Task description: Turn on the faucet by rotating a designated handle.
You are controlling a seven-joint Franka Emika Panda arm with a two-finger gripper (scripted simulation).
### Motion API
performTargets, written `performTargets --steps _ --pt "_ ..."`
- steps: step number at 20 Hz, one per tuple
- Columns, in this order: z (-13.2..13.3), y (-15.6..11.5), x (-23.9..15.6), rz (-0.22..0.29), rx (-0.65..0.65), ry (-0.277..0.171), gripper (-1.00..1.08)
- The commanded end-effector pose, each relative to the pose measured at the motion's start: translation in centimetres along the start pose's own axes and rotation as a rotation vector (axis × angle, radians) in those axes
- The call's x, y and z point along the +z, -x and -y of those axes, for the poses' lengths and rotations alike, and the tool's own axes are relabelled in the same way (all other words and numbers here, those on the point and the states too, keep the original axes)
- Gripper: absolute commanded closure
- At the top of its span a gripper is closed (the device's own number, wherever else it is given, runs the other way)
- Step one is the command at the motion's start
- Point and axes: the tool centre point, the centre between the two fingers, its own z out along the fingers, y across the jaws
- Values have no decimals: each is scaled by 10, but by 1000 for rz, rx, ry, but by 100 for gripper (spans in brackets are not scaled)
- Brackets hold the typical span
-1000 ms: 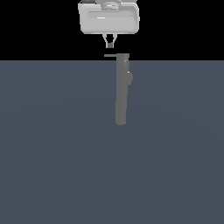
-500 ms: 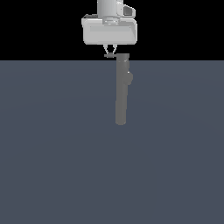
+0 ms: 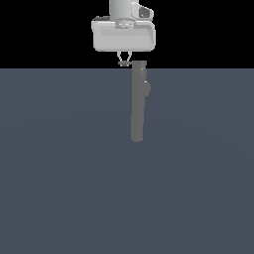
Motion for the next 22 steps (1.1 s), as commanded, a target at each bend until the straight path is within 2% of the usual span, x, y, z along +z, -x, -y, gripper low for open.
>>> performTargets --steps 1,13,14,22 --pt "2 6 0 0 0 0 108" --pt "10 36 0 -1 0 0 108" --pt "7 28 0 -11 2 1 108" --pt "-2 51 0 -7 1 0 108"
